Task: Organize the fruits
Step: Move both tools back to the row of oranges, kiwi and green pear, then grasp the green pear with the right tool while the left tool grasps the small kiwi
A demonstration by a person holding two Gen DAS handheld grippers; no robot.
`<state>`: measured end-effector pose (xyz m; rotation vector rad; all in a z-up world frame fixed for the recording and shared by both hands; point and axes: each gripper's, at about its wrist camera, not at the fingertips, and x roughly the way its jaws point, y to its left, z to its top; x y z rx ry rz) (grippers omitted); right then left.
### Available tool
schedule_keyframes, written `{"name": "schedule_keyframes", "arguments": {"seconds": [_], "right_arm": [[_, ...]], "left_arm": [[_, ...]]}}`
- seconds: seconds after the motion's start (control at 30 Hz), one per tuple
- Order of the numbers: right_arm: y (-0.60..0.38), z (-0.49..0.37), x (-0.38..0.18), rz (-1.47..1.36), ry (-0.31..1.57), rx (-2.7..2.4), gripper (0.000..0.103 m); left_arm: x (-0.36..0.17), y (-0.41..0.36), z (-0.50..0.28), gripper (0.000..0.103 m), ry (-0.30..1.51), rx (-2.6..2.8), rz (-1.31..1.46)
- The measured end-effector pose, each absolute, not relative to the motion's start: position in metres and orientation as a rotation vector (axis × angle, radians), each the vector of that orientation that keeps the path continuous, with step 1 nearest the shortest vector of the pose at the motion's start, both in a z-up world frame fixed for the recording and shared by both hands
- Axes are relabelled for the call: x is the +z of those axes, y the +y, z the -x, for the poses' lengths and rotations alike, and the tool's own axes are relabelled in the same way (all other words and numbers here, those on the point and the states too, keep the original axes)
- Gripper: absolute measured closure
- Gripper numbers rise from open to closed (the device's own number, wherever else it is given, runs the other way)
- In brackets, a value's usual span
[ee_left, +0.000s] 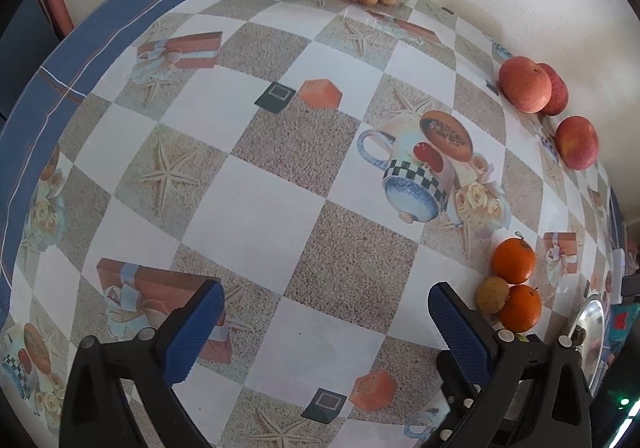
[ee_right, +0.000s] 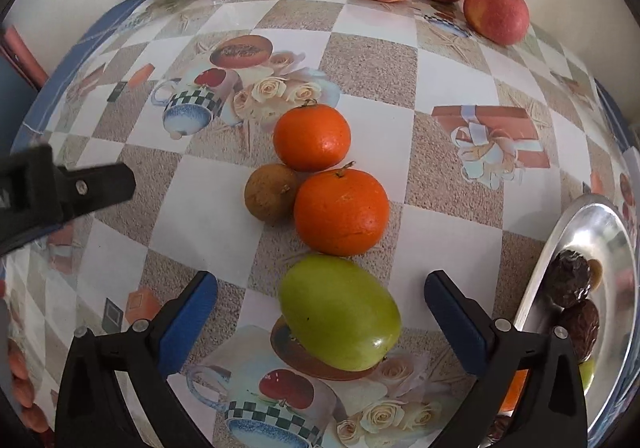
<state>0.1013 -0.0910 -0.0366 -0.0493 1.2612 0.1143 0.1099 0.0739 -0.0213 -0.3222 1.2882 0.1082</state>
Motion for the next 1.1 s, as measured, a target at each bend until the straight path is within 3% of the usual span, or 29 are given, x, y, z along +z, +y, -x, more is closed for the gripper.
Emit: {"name": "schedule_keyframes", "arguments": {"seconds": [0.2,0.37,0.67,0.87,1.0,1.1], "right_arm": [[-0.088,-0.096,-0.038,0.047,1.216,0.096,0.0],[-0.091,-0.073,-0.039,0.037,1.19,0.077,0.0],[-0.101,-0.076,-0.039,0.031,1.266,0.069,0.002],[-0.11,-0.074,-0.03,0.004,1.261,0.065,0.028],[-0.112,-0.074,-0.027,-0.03,1.261,0.079,0.051],[-0.116,-0.081,-0.023,-0.064,1.27,0.094,0.053]], "left_arm": [[-0.034,0.075,-0.115,0.0,1.321,0.126,0.308],[-0.042,0.069,-0.124,0.0,1.311,0.188,0.143],[-0.042,0.07,-0.11,0.0,1.179,0.234,0.164],[-0.04,0.073,-0.116,0.0,1.253,0.188,0.158],[-0.033,0.065,-0.121,0.0,1.27,0.095,0.2],[-0.025,0.057,-0.12,0.0,1.267,0.016,0.266]]}}
